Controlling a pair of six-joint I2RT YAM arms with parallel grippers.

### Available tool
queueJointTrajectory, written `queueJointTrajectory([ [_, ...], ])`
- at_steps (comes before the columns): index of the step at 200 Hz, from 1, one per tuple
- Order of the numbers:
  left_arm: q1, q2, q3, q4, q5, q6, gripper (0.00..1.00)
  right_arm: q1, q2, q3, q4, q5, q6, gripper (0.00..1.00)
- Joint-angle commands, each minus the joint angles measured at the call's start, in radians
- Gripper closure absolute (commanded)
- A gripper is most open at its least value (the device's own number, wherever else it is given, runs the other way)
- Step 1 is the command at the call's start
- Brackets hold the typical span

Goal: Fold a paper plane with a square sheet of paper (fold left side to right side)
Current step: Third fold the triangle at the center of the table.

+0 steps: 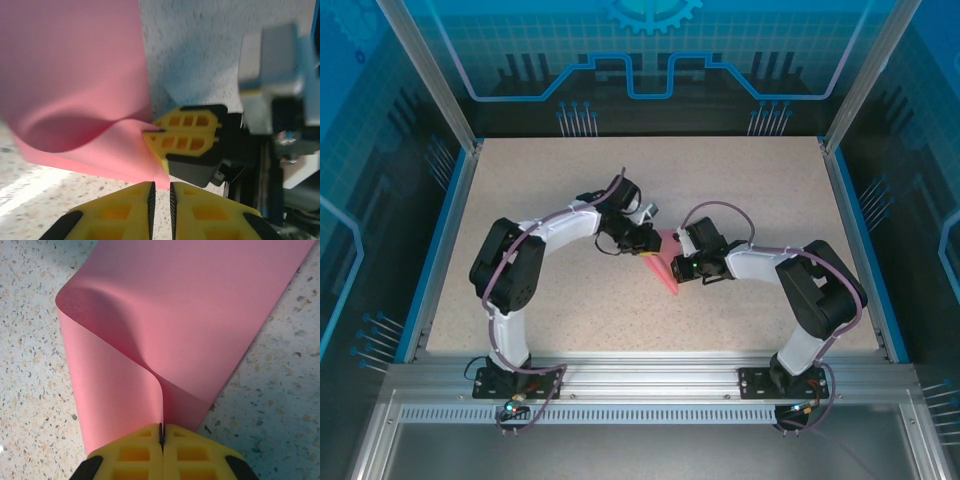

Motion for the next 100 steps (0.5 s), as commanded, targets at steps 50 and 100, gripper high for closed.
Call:
queueJointTrajectory([
  [50, -0.024, 0.101, -0.025, 0.078, 0.045, -0.010, 0.85, -0.004, 0.046, -0.006, -0.100, 0.001, -0.016, 1.00],
  [100, -0.023, 0.114, -0.052, 0.071, 0.001, 0.006, 0.86, -0.003, 0.048, -0.007, -0.106, 0.008, -0.018, 1.00],
])
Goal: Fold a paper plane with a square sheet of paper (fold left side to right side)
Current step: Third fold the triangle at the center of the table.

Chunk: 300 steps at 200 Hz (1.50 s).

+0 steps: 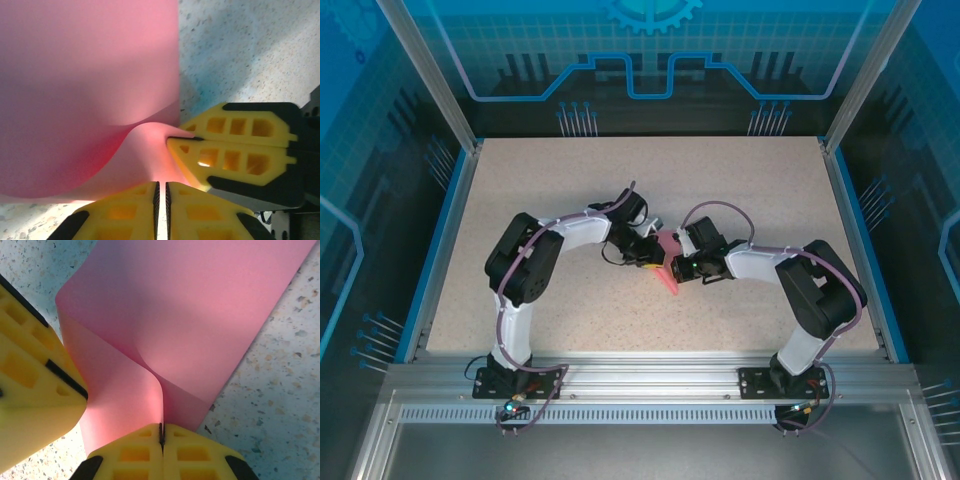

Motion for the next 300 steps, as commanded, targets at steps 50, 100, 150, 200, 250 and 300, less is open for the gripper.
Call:
queueJointTrajectory([
  [50, 0.000, 0.020, -0.037, 0.000, -0.042, 0.018, 0.87, -0.003, 0.048, -0.010, -0.104, 0.013, -0.017, 1.00],
  [100, 0.000, 0.035, -0.039, -0.016, -0.073, 0.027, 0.88, -0.003, 0.046, -0.009, -0.111, 0.017, -0.017, 1.00],
  [150, 0.001, 0.039, -0.065, -0.021, -0.101, 0.035, 0.91, -0.011, 0.038, 0.007, -0.114, 0.006, -0.016, 1.00],
  [200, 0.001, 0.038, -0.088, -0.017, -0.112, 0.032, 0.94, -0.052, -0.005, 0.077, -0.154, -0.036, -0.025, 0.93],
  [250, 0.000, 0.036, -0.095, -0.010, -0.115, 0.025, 0.95, -0.065, -0.110, 0.155, -0.268, -0.145, 0.019, 0.86],
  [300, 0.001, 0.034, -0.094, -0.015, -0.118, 0.028, 0.95, 0.005, -0.106, 0.106, -0.265, -0.305, 0.173, 0.96],
])
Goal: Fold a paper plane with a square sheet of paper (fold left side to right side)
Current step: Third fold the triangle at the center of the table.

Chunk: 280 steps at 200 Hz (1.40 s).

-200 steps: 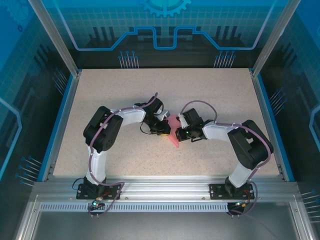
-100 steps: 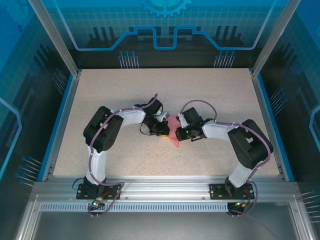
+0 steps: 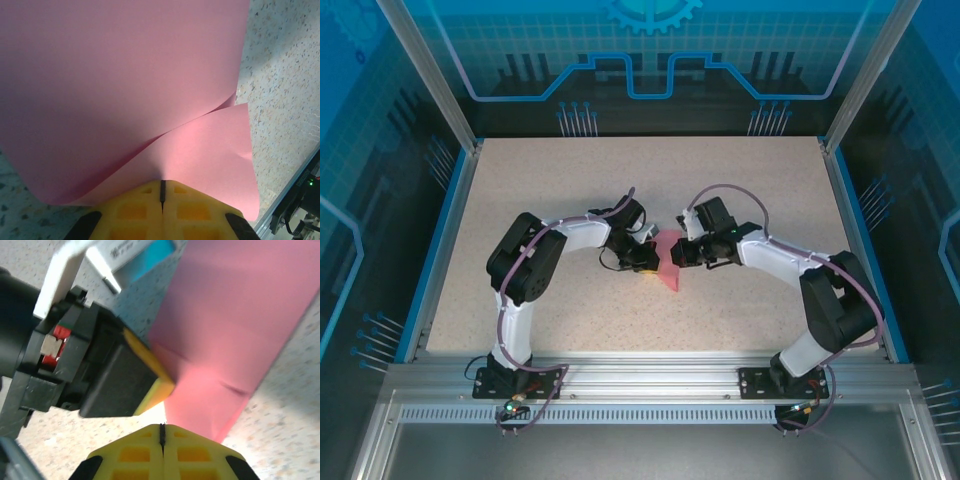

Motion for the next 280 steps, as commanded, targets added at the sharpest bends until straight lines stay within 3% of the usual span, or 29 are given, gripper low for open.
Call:
queueJointTrajectory([
  [1, -0.002, 0.020, -0.040, -0.046, -0.059, 0.019, 0.95, 0.052, 0.009, -0.020, -0.048, -0.107, 0.098, 0.96],
  [137, -0.002, 0.023, -0.031, -0.055, -0.061, 0.020, 0.95, 0.089, 0.184, 0.080, -0.148, 0.051, 0.168, 0.99],
  [280, -0.001, 0.030, -0.022, -0.072, -0.080, 0.028, 0.95, 0.089, 0.227, 0.104, -0.263, 0.063, 0.151, 0.99],
])
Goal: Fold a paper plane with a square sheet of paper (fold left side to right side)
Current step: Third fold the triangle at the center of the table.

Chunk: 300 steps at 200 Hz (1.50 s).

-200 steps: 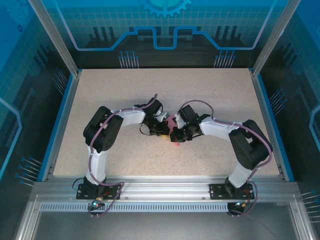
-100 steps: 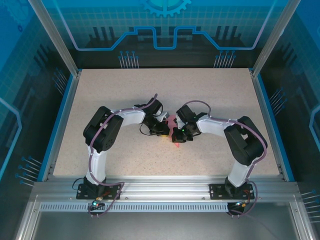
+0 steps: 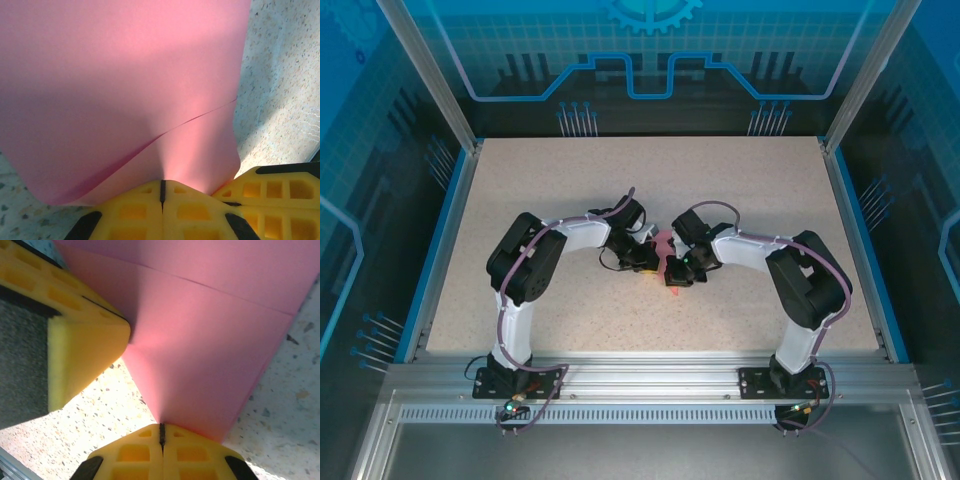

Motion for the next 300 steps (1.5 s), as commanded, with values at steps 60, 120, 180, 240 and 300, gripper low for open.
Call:
queueJointTrajectory([
  [60, -0.001, 0.034, -0.017, -0.078, -0.093, 0.026, 0.95, 0.005, 0.007, -0.022, -0.113, 0.009, -0.017, 0.99],
  [120, 0.001, 0.033, -0.012, -0.091, -0.105, 0.029, 0.96, -0.005, -0.067, -0.152, -0.100, 0.013, 0.016, 0.99],
  [180, 0.002, 0.029, -0.009, -0.093, -0.099, 0.027, 0.96, -0.018, -0.160, -0.200, -0.105, 0.004, 0.015, 1.00],
  [240, -0.002, 0.026, -0.010, -0.071, -0.080, 0.007, 0.95, -0.019, -0.198, -0.135, 0.021, -0.089, -0.003, 0.99],
  [300, -0.002, 0.024, -0.014, -0.065, -0.073, 0.001, 0.95, -0.023, -0.034, -0.033, 0.071, -0.044, 0.025, 1.00],
])
